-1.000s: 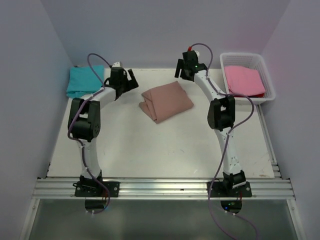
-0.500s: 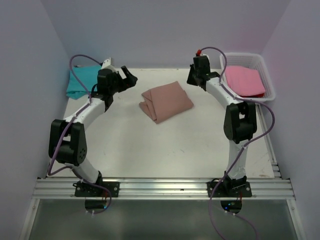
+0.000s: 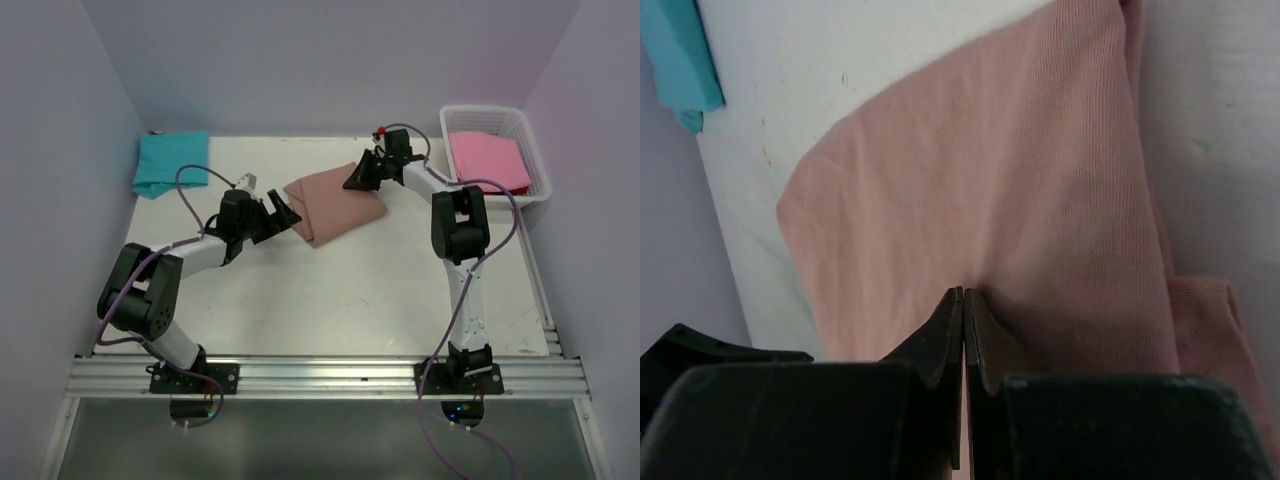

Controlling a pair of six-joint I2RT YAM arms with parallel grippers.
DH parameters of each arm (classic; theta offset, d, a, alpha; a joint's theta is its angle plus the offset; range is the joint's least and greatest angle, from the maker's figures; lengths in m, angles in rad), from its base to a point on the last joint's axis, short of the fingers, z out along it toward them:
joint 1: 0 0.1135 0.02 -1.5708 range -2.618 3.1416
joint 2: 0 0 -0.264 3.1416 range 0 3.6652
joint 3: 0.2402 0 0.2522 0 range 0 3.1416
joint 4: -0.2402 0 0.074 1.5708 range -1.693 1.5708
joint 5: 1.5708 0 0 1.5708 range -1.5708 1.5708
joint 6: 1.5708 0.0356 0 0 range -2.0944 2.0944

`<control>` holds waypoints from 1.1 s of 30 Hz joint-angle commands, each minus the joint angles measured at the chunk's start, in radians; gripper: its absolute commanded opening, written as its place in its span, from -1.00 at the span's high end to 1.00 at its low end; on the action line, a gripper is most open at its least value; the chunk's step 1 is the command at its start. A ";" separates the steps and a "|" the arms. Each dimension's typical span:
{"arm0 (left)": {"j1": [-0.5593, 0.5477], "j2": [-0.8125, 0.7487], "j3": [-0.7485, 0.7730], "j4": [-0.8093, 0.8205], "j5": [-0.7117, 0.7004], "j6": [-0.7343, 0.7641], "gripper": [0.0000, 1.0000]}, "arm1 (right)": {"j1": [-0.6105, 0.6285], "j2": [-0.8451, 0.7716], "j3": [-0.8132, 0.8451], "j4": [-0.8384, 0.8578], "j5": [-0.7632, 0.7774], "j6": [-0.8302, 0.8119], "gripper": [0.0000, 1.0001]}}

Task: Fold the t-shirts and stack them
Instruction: Put the neatly folded tshirt into the corner of the board with the left arm

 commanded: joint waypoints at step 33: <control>-0.165 0.470 0.209 0.180 -0.029 -0.141 -1.00 | 0.059 -0.215 -0.554 0.151 -0.018 -0.057 1.00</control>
